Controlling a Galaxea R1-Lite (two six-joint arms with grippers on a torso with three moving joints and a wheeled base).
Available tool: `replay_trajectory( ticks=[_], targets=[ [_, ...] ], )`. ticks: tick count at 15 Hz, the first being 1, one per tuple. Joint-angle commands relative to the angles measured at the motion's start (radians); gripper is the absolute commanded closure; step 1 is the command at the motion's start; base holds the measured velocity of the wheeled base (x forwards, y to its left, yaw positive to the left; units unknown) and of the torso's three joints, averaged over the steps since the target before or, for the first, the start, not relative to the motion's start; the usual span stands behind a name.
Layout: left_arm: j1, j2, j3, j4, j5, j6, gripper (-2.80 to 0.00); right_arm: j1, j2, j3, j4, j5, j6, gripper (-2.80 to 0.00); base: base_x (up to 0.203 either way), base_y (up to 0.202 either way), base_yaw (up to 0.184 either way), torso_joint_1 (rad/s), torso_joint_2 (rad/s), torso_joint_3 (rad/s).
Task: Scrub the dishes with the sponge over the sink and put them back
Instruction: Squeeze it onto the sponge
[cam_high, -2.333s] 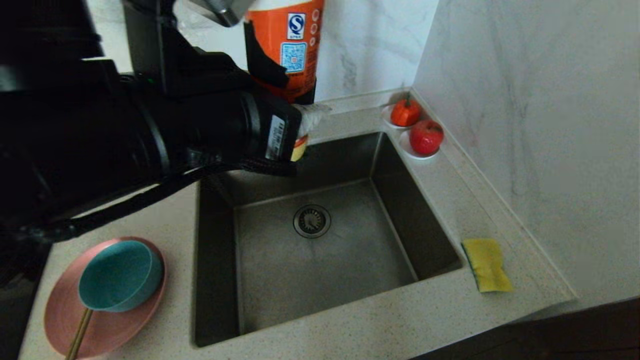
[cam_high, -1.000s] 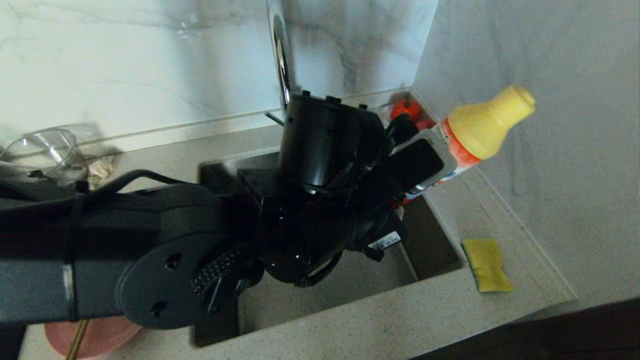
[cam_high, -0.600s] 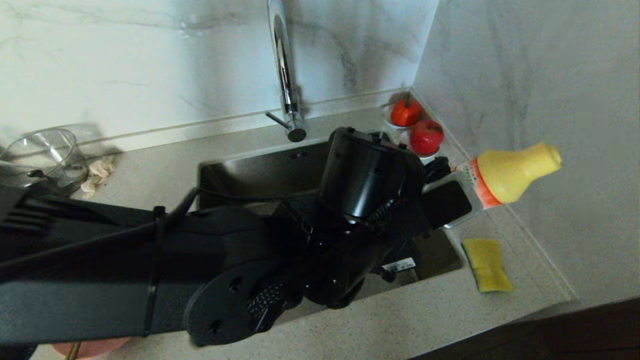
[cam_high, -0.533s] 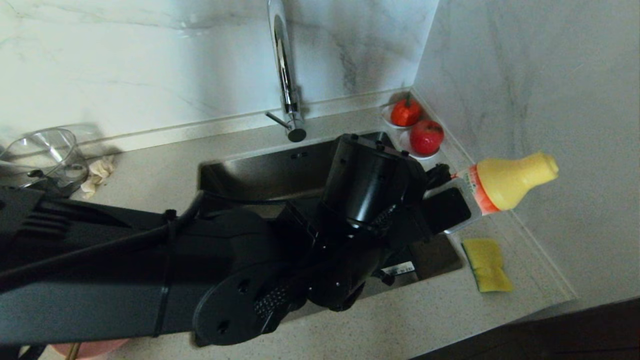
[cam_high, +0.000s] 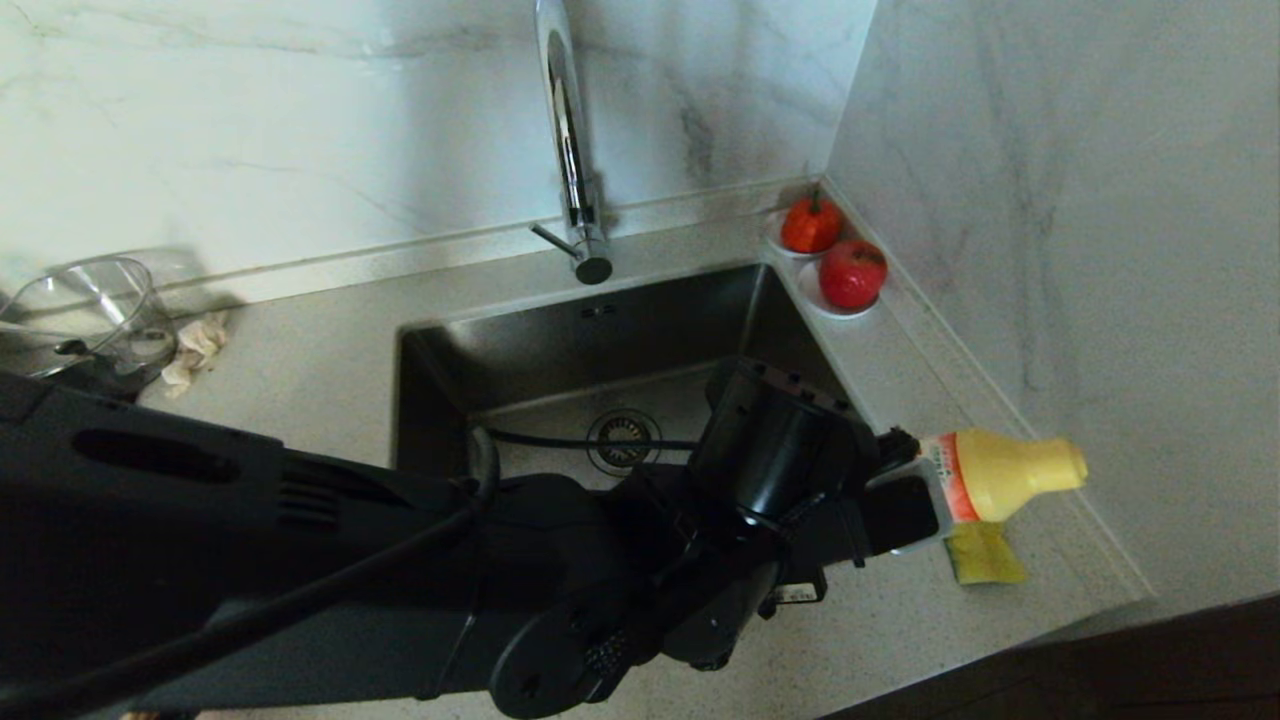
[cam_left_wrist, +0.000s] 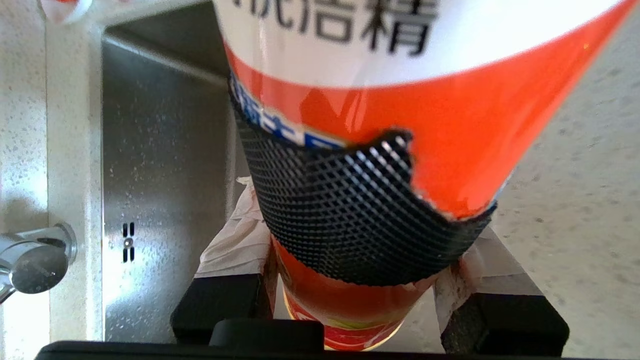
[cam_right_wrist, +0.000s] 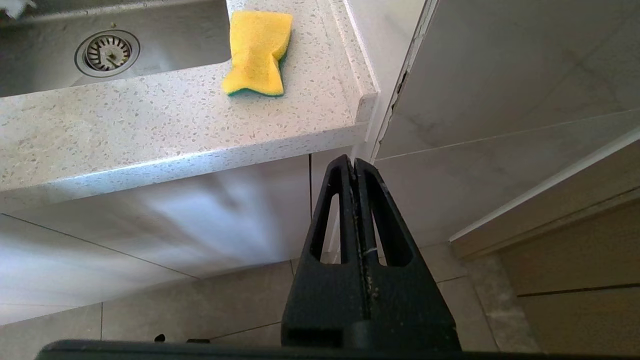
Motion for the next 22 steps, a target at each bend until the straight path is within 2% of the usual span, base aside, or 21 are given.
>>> replay_trajectory(
  ticks=[1,5,7,11,13,16,19,22],
  targets=[
    [-0.008,0.032,-0.004,0.000,0.043,0.030,0.00,0.000,0.001,0.001,-0.001,0.000,0.001,0.00,0.000,0.000,0.000,0.000,0.00,0.000],
    [-0.046,0.054,-0.010,0.010,0.068,0.069,0.00,0.000,0.001,-0.001,-0.001,0.000,0.000,0.00,0.000,0.000,0.000,0.000,0.00,0.000],
    [-0.059,0.075,-0.017,0.010,0.121,0.098,0.00,0.000,0.001,-0.001,-0.001,0.000,0.001,0.00,0.000,0.000,0.000,0.000,0.00,0.000],
    [-0.070,0.106,-0.032,0.011,0.180,0.118,0.00,0.000,0.001,0.001,-0.001,0.000,0.000,0.00,0.000,0.000,0.000,0.000,0.00,0.000],
    [-0.070,0.107,-0.034,0.011,0.235,0.142,0.00,0.000,0.001,0.000,-0.001,0.000,0.001,0.00,0.000,0.000,0.000,0.000,0.00,0.000],
    [-0.078,0.119,-0.035,0.011,0.254,0.142,0.00,0.000,0.001,-0.001,-0.001,0.000,0.000,0.00,0.000,0.000,0.000,0.000,0.00,0.000],
    [-0.083,0.135,-0.037,0.011,0.340,0.174,0.00,0.000,0.001,-0.001,-0.001,0.000,0.001,0.00,0.000,0.000,0.000,0.000,0.00,0.000],
    [-0.091,0.159,-0.055,0.010,0.361,0.178,0.00,0.000,0.001,-0.001,-0.001,0.000,0.000,0.00,0.000,0.000,0.000,0.000,0.00,0.000]
  ],
)
